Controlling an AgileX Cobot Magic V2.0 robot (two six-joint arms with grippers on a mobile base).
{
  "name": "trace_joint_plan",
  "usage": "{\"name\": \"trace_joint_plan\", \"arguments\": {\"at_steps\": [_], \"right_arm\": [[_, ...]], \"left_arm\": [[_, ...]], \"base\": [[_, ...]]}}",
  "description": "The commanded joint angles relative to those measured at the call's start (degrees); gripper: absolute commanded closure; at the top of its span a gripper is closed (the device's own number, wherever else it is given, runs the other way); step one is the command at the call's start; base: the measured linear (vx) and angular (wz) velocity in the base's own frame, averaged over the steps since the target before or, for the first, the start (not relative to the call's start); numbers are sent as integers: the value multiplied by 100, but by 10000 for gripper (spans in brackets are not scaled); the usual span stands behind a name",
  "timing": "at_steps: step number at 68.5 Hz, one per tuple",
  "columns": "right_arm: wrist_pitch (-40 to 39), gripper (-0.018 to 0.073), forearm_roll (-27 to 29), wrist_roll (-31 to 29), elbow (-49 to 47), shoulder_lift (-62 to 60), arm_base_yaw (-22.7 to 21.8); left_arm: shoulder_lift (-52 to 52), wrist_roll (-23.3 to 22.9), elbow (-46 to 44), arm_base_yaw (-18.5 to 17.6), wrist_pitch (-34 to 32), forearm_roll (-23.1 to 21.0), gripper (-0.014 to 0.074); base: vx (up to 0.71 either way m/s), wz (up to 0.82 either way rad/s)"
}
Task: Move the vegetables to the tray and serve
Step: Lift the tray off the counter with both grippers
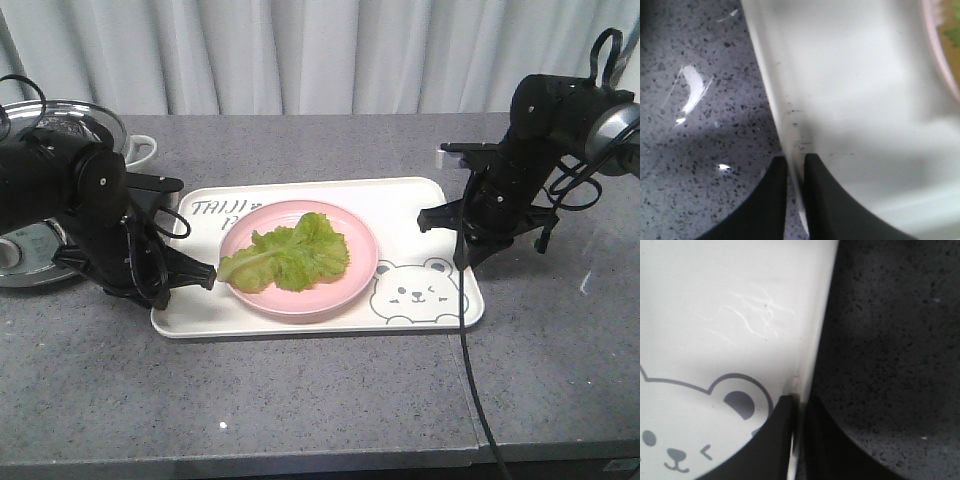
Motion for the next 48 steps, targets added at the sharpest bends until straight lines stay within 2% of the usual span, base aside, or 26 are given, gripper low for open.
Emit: {"name": "trace_joint_plan", "arguments": {"at_steps": [1, 48], "right_arm": [[282, 565, 407, -203, -150, -581, 51], [282, 565, 567, -197, -150, -1956, 51]], "left_arm": [[-481, 140, -186, -113, -506, -438, 604], [-2065, 156, -186, -112, -559, -438, 604]], "base": [[0, 0], [0, 0]]}}
